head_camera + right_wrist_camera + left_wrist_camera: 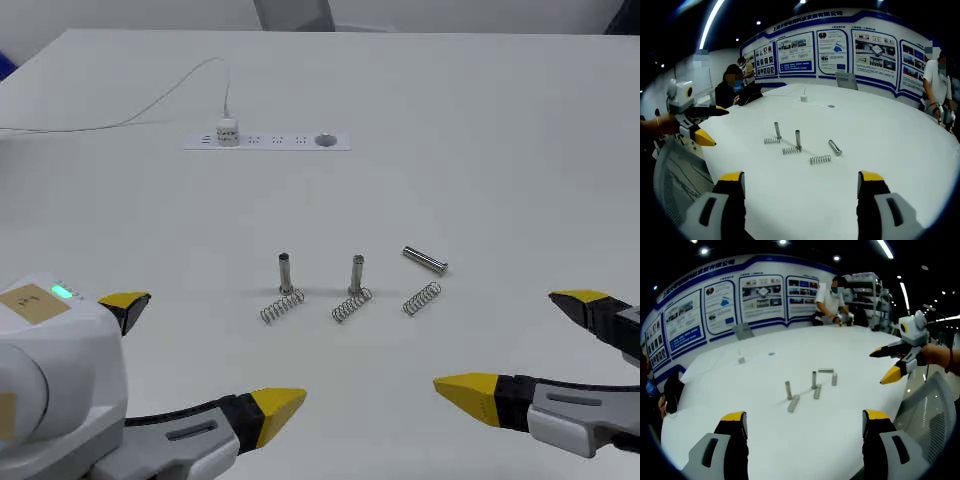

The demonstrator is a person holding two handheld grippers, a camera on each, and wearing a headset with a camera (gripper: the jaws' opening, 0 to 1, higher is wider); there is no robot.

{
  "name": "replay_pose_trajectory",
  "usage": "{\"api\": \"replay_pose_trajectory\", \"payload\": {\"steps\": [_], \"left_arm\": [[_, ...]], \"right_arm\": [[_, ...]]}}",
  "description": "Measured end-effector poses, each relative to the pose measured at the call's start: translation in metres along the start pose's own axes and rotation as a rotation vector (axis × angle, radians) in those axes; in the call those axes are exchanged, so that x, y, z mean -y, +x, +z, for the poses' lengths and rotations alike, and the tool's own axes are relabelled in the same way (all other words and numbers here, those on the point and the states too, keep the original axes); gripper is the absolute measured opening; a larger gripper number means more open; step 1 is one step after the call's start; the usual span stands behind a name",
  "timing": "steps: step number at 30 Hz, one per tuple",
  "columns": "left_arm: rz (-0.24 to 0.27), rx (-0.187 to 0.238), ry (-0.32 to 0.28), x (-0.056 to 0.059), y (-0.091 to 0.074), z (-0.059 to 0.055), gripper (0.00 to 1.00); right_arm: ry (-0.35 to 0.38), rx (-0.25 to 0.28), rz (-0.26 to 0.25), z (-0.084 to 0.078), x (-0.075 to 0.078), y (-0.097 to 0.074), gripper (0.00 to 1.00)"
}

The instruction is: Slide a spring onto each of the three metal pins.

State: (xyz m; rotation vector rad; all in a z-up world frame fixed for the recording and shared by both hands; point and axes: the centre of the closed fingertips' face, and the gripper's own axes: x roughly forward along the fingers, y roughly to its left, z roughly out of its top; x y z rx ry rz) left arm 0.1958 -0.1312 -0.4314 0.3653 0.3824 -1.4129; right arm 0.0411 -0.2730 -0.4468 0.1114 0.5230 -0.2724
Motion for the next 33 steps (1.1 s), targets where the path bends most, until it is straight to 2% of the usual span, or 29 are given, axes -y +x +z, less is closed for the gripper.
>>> {"api": "replay_pose_trajectory", "payload": {"steps": [33], "left_arm": [[-0.003,-0.006,0.019,0.0004,0.0009,0.0032,0.97]], "right_arm": [[0.024,0.007,0.011,0.0006,-0.0002,-0.0017,0.90]]}}
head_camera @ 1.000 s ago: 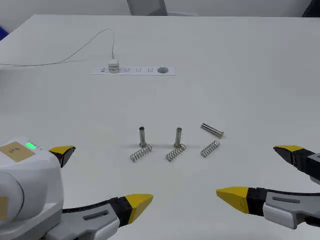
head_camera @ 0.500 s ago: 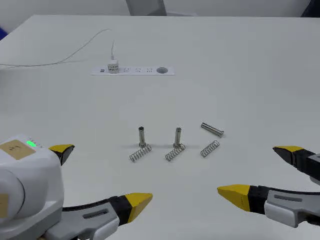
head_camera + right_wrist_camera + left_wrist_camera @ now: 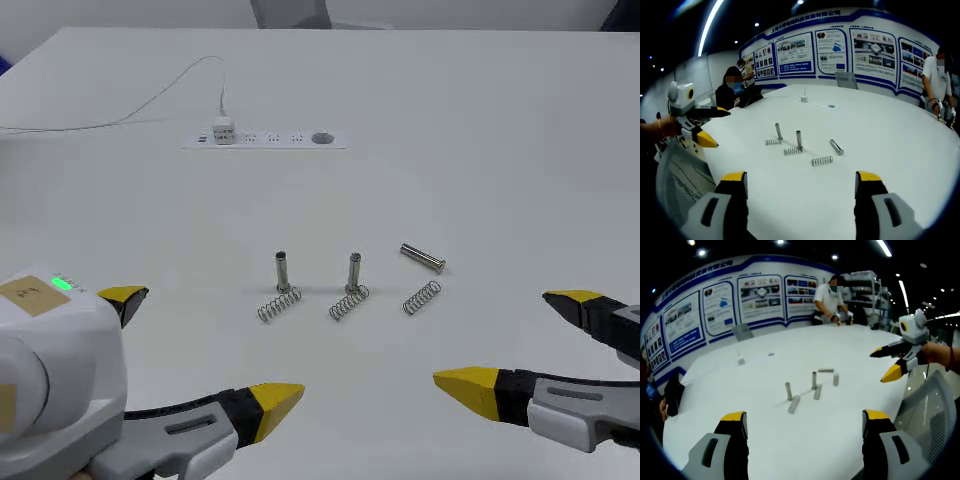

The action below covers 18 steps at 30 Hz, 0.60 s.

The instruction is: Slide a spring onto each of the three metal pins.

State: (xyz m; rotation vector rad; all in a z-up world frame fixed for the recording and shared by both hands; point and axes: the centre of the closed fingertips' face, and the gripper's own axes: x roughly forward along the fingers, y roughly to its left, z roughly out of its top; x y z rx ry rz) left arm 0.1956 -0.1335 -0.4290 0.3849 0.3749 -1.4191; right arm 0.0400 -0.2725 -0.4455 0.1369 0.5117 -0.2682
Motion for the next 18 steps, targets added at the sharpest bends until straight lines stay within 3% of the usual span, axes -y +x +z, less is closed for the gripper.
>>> {"api": "replay_pose_trajectory", "payload": {"steps": [11,18], "left_arm": [[-0.007,0.006,0.013,0.002,0.002,0.005,0.96],[-0.013,0.006,0.015,0.003,0.003,0.005,0.95]], "right_arm": [[-0.014,-0.003,-0.007,0.006,0.009,0.004,0.83],[-0.031,-0.016,-0.008,0.013,0.019,0.015,0.78]]}}
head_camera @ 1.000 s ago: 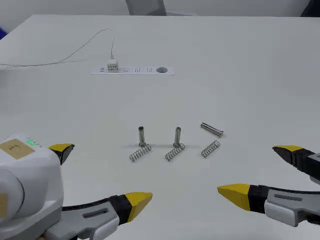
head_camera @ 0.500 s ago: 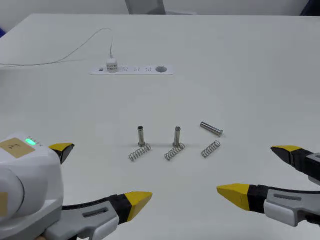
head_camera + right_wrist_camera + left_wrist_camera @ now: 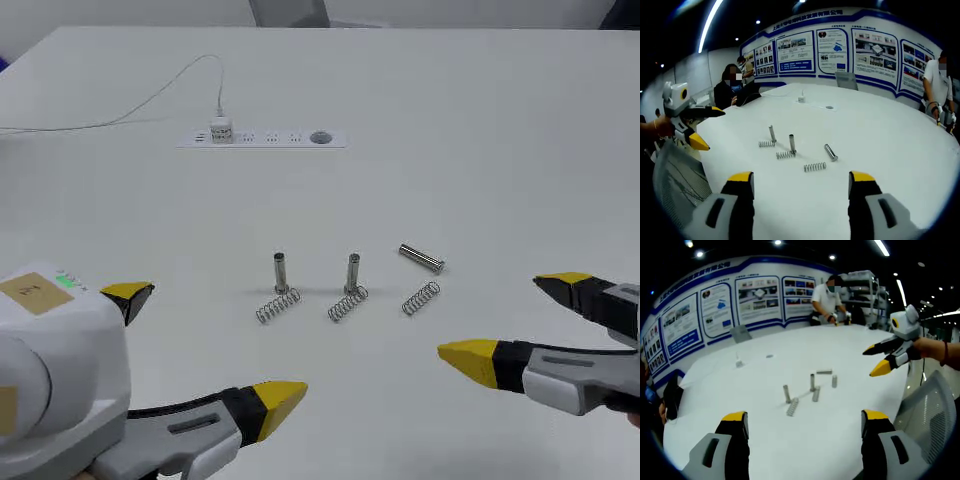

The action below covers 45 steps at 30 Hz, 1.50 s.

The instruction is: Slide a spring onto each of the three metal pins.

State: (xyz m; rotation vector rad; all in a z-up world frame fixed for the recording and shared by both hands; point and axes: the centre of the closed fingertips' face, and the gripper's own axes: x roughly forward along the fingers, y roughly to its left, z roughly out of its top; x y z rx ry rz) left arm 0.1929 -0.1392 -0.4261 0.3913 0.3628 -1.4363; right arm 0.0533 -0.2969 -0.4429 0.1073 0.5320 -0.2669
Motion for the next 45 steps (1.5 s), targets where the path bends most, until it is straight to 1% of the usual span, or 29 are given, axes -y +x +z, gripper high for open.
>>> {"api": "replay_pose_trajectory", "payload": {"steps": [4,11,19,23,27,30,35,40,45], "left_arm": [[-0.001,0.002,0.003,0.000,0.000,0.001,0.95],[-0.004,0.005,0.004,0.001,0.001,0.002,0.95],[-0.011,0.003,0.002,0.003,0.003,0.001,0.95],[-0.016,0.003,0.001,0.004,0.005,0.001,0.94],[-0.027,0.023,-0.008,0.005,0.006,0.003,0.95],[-0.030,0.028,-0.010,0.005,0.007,0.004,0.95],[-0.030,0.022,-0.016,0.004,0.010,0.002,0.95],[-0.028,0.027,-0.028,0.002,0.012,0.001,0.94],[-0.033,0.027,-0.034,0.003,0.013,0.000,0.94]], "right_arm": [[-0.003,-0.011,0.006,0.005,0.006,0.008,0.76],[-0.030,-0.018,0.019,0.015,0.013,0.022,0.71],[-0.051,-0.043,0.037,0.020,0.019,0.038,0.67],[-0.054,-0.048,0.039,0.024,0.025,0.046,0.62],[-0.056,-0.049,0.048,0.029,0.030,0.056,0.59],[-0.060,-0.057,0.051,0.030,0.034,0.063,0.56],[-0.060,-0.060,0.062,0.031,0.040,0.075,0.51],[-0.073,-0.076,0.061,0.029,0.046,0.088,0.46],[-0.101,-0.096,0.063,0.026,0.051,0.101,0.40]]}}
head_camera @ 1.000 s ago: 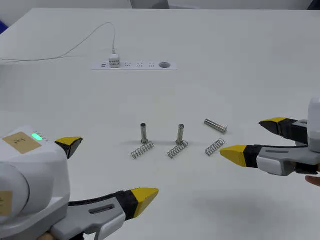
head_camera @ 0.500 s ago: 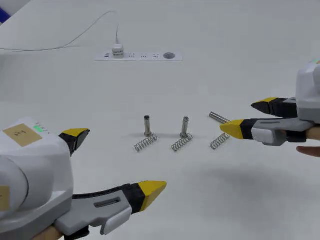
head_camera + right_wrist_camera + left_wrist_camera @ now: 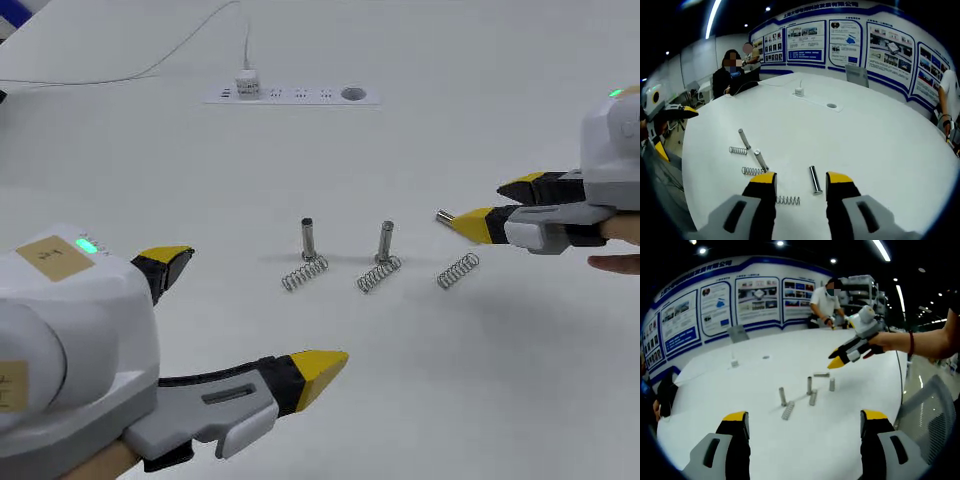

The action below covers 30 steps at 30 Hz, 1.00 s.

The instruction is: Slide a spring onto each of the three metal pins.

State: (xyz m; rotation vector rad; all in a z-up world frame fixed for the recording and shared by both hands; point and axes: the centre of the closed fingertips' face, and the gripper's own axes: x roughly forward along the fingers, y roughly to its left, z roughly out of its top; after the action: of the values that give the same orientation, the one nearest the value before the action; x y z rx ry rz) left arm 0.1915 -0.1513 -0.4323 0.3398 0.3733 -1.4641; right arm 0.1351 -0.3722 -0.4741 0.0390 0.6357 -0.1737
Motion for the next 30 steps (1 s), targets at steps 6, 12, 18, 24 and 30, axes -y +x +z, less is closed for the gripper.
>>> {"api": "replay_pose_trajectory", "payload": {"steps": [6,12,18,24,30], "left_arm": [[-0.004,-0.002,-0.007,0.001,0.002,-0.001,0.94],[-0.013,0.005,-0.008,0.003,0.004,-0.002,0.92],[-0.021,-0.015,-0.013,0.006,0.007,-0.009,0.92],[-0.024,-0.020,-0.019,0.006,0.008,-0.012,0.92],[-0.022,-0.017,-0.022,0.003,0.008,-0.011,0.92]], "right_arm": [[-0.010,-0.011,0.005,-0.002,0.005,0.015,0.33],[0.012,-0.023,0.027,-0.004,0.008,0.032,0.28],[0.014,-0.046,0.041,-0.009,0.010,0.047,0.25],[-0.008,-0.075,0.044,-0.015,0.013,0.059,0.21],[-0.009,-0.085,0.039,-0.018,0.017,0.066,0.17]]}}
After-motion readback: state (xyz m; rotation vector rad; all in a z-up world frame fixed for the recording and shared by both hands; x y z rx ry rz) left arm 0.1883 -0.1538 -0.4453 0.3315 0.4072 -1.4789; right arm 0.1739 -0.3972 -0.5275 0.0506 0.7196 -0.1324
